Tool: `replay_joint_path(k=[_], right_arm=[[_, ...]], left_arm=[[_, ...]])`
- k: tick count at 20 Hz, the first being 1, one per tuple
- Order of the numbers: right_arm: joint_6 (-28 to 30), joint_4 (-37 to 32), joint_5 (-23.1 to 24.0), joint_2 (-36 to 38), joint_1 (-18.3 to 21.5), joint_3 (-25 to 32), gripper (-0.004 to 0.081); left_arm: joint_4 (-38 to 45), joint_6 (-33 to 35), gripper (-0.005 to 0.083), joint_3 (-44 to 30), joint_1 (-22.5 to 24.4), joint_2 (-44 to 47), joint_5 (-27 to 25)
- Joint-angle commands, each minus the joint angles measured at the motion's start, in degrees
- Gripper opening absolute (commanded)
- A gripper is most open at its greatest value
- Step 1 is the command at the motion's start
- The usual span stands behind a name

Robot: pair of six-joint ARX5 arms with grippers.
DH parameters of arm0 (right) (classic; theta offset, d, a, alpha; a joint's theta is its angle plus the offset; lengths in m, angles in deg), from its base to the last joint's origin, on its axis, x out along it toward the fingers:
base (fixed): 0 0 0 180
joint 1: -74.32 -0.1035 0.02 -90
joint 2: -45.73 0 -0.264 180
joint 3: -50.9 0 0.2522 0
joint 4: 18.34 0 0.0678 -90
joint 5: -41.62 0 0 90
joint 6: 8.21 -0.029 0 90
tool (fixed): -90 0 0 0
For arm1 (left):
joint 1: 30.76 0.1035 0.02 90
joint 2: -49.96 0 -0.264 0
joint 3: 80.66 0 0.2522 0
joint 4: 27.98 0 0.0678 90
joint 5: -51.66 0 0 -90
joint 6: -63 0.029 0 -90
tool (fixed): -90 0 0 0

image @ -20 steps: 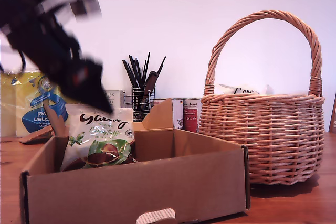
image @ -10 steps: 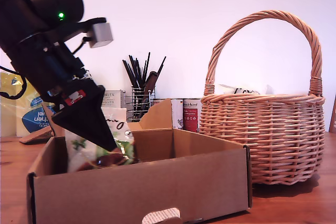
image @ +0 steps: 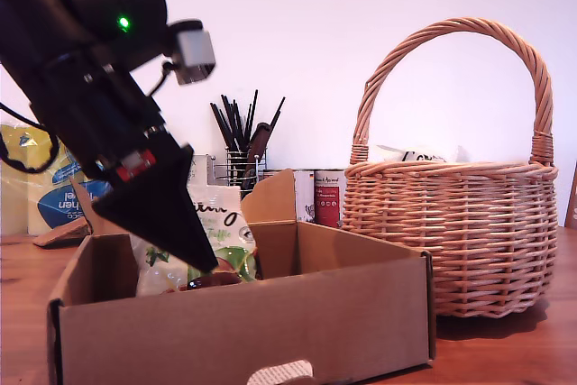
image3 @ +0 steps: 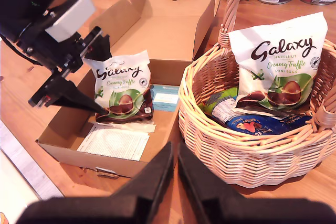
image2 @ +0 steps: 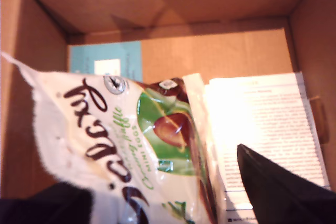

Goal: Move the bags of Easter eggs from the cardboard box on the left into the woven basket on the right side.

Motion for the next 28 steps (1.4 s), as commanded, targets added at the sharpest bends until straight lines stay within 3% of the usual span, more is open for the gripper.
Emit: replay_joint_path(k=[1, 7, 9, 13, 15, 24, 28], right_arm=[[0.17, -0.37, -0.02, 0.17, -0.26, -0.63, -0.0013], [0.17, -0.28, 0.0, 0.17, -0.26, -0.63, -0.0013], [0.17, -0.28, -0.02, 0.17, -0.26, -0.63, -0.0013], [0.17, -0.28, 0.0, 0.17, -0.26, -0.63, -0.0013], [0.17, -0.26, 0.0, 0.17, -0.26, -0.63, -0.0013], [0.35, -0.26, 0.0, 0.17, -0.26, -0.63, -0.0013], [0.35, -0.26, 0.02, 0.17, -0.26, -0.63, -0.0013]], left_arm=[[-0.04, 0.22, 0.0602, -0.2, -1.05, -4.11, 0.46], [1.16, 0.24, 0.0596, -0.2, -1.84, -6.88, 0.2], [1.33, 0.24, 0.0505, -0.2, -1.84, -6.88, -1.01], [1.18, 0.24, 0.0213, 0.24, -1.77, -6.75, -2.16], [0.52, 0.24, 0.0155, 1.05, -1.77, -6.73, -2.14], [-10.54, -0.39, 0.0143, 12.9, -1.79, -1.53, -2.05], [-10.19, -5.79, 0.0143, 18.84, -3.28, 2.01, 2.8]])
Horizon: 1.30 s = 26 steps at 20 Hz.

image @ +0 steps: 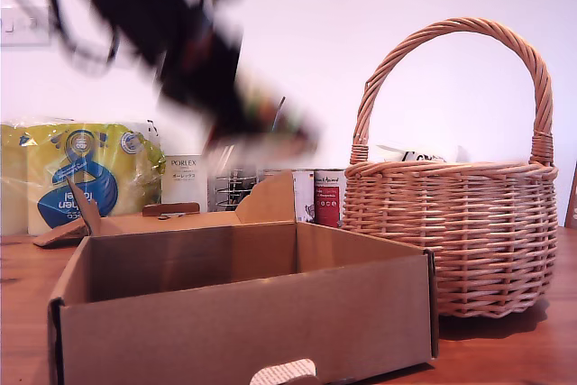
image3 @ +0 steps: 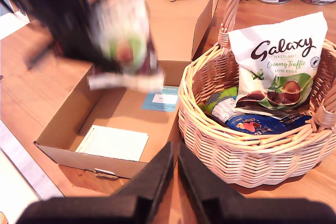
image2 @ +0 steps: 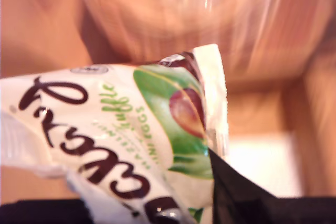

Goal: Move the bags of Easter eggs from the cardboard box on the left into the woven basket on the right side.

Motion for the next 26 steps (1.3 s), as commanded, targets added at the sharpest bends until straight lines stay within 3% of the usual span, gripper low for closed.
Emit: replay_joint_path(k=[1, 7, 11, 18, 23, 24, 25, 26], right_arm=[[0.15, -0.33, 0.02, 0.17, -0.26, -0.63, -0.0013], [0.15, -0.15, 0.0, 0.2, -0.26, -0.63, -0.0013], [0.15, 0.28, 0.0, 0.2, -0.26, -0.63, -0.0013], [0.15, 0.48, 0.0, 0.2, -0.26, -0.63, -0.0013], [0.15, 0.31, 0.0, 0.2, -0.26, -0.63, -0.0013], [0.15, 0.31, -0.02, 0.2, -0.26, -0.63, -0.0013], [0.15, 0.33, -0.02, 0.2, -0.26, -0.63, -0.0013], [0.15, 0.31, -0.02, 0.2, -0.26, -0.63, -0.0013]], left_arm=[[3.21, -2.73, 0.0143, 0.9, -1.81, 0.04, 2.47], [22.8, -12.35, 0.0143, 1.01, -8.55, -4.44, 2.29], [33.14, -15.26, 0.0143, 1.01, -11.54, -9.94, -2.29], [44.11, -19.65, 0.0143, 1.03, -13.57, -17.09, -10.78], [45.59, -19.63, 0.0143, 1.05, -14.67, -18.03, -12.72], [46.03, -19.63, 0.0159, 1.05, -14.69, -18.08, -12.7], [47.17, -19.67, 0.029, 1.05, -14.73, -18.4, -12.63], [48.0, -19.5, 0.051, 1.05, -15.21, -18.82, -12.66]])
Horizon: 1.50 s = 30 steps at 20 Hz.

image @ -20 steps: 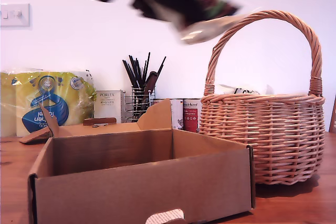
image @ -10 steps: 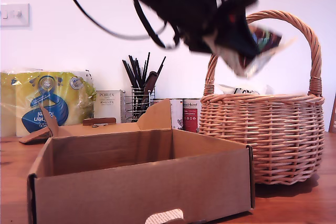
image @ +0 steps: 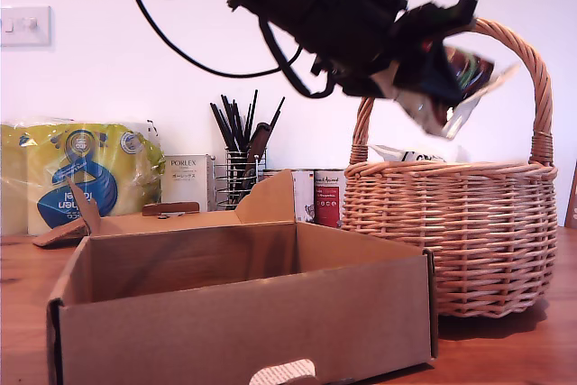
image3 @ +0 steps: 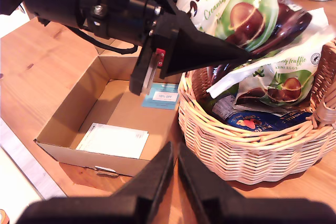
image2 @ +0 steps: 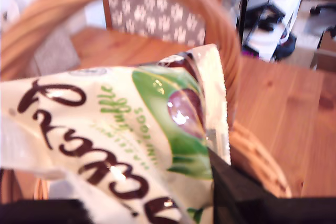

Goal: Move the bags of Easter eggs from the cardboard box on the left into the woven basket on the right side.

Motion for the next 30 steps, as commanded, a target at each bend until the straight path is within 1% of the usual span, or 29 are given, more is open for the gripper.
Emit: replay_joint_path(k=[1, 2, 4, 9, 10, 12, 14, 15, 16, 17, 18, 19, 22, 24, 27, 28, 30], right_arm=[[0.15, -0.24, -0.02, 0.2, -0.26, -0.63, -0.0013], [0.15, -0.24, -0.04, 0.2, -0.26, -0.63, -0.0013], [0.15, -0.22, -0.04, 0.2, -0.26, -0.63, -0.0013], [0.15, -0.22, -0.04, 0.2, -0.26, -0.63, -0.0013], [0.15, -0.22, -0.04, 0.2, -0.26, -0.63, -0.0013], [0.15, -0.28, -0.02, 0.2, -0.26, -0.63, -0.0013], [0.15, -0.76, -0.02, 0.2, -0.26, -0.63, -0.0013], [0.17, -1.16, -0.02, 0.2, -0.26, -0.63, -0.0013], [0.17, -1.42, 0.0, 0.17, -0.26, -0.63, -0.0013], [0.17, -1.86, 0.02, 0.17, -0.26, -0.63, -0.0013], [0.17, -2.51, 0.09, 0.17, -0.26, -0.63, -0.0013], [0.15, -3.48, 0.61, 0.17, -0.26, -0.63, -0.0013], [-1.55, -7.61, 3.58, 0.17, -0.24, -0.61, -0.0013], [-3.74, -11.02, 5.75, 0.17, -0.26, -0.61, -0.0013], [-7.85, -15.89, 9.94, 0.17, -0.26, -0.59, -0.0013], [-8.81, -16.83, 12.09, 0.2, -0.26, -0.52, -0.0013], [-9.18, -18.29, 15.32, 0.31, -0.26, -0.09, -0.0013]], left_arm=[[1.2, 0.52, 0.0665, -0.9, -0.61, -1.7, -0.24], [1.22, 1.22, 0.0723, -0.9, -0.85, -1.75, -0.5], [1.53, 1.64, 0.0725, -0.9, -1.46, -1.75, -1.95], [0.85, 1.84, 0.0724, -0.9, -1.55, -1.62, -3.34], [0.2, 1.88, 0.0708, -0.87, -1.55, -1.4, -3.34], [-2.1, 2.49, 0.0616, -0.87, -1.55, -0.55, -3.34], [-6.88, 3.08, 0.0493, -0.87, -1.6, 1.2, -3.32], [-10.16, 3.06, 0.0405, -0.87, -1.62, 2.38, -3.34], [-13.57, 2.86, 0.0293, -0.87, -1.62, 3.74, -3.56], [-16.85, 2.84, 0.0149, -0.87, -1.57, 5.18, -3.63], [-19.76, 2.82, 0.0031, -0.9, -1.31, 6.64, -3.82], [-21.53, 2.84, -0.0026, -0.9, -0.94, 7.93, -4.02], [-23.93, 2.34, -0.0024, -2.03, 0.11, 11.5, -6.6], [-24.02, 2.03, -0.0024, -4.46, 1.29, 14.14, -7.04], [-20.11, 1.07, -0.0024, -10.93, 3.89, 19.91, -7.5], [-18.1, 0.04, -0.0024, -13.7, 5.14, 22.32, -7.82], [-14.12, -1.55, -0.0024, -19.67, 8.17, 28.02, -8.22]])
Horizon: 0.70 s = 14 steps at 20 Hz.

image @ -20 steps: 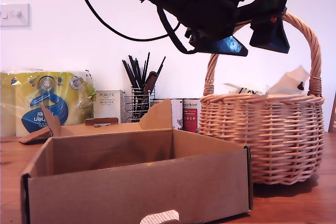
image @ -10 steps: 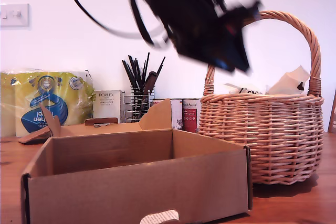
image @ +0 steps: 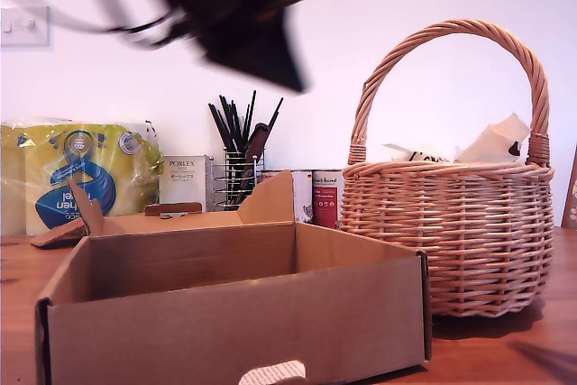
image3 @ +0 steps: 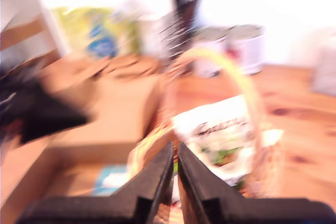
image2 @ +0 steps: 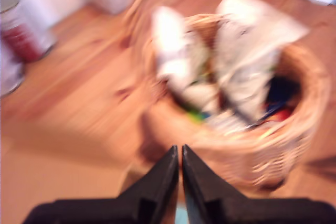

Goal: Move the bags of Easter eggs from the cardboard box on the left into the woven basket on the right side.

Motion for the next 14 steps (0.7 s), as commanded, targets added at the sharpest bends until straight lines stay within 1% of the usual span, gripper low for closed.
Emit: replay_joint_path(k=[1, 3, 5, 7, 10, 11, 14], right_arm=[[-0.35, -1.99, 1.81, 0.33, -0.26, 0.63, -0.0013], [-0.48, -3.87, 2.32, 0.46, -0.26, 2.08, -0.0013], [-0.28, -4.02, 2.36, 0.74, -0.26, 2.78, -0.0013], [-0.07, -3.98, 4.24, 1.88, -0.26, 3.28, -0.0013], [0.17, -3.56, 5.75, 5.11, -0.26, 3.91, -0.0013], [1.22, -2.67, 6.47, 6.34, -0.26, 3.96, -0.0013], [1.42, -0.81, 6.58, 8.57, -0.26, 3.96, -0.0013]], left_arm=[[2.97, -2.54, -0.0024, -4.11, 2.12, 5.75, -0.48], [3.82, -3.85, -0.0024, -9.35, 5.81, 12.28, -0.81], [3.54, -4.48, -0.0024, -13.53, 9.55, 19.08, -0.74], [1.9, -5.86, -0.0024, -16.94, 12.74, 26.36, -0.76], [-4.37, -6.95, -0.0024, -20.0, 15.85, 37.55, -1.09], [-7.32, -6.95, -0.0024, -20.04, 16.41, 40.92, -1.49], [-13.97, -6.97, -0.0024, -20.06, 17.18, 49.72, -2.36]])
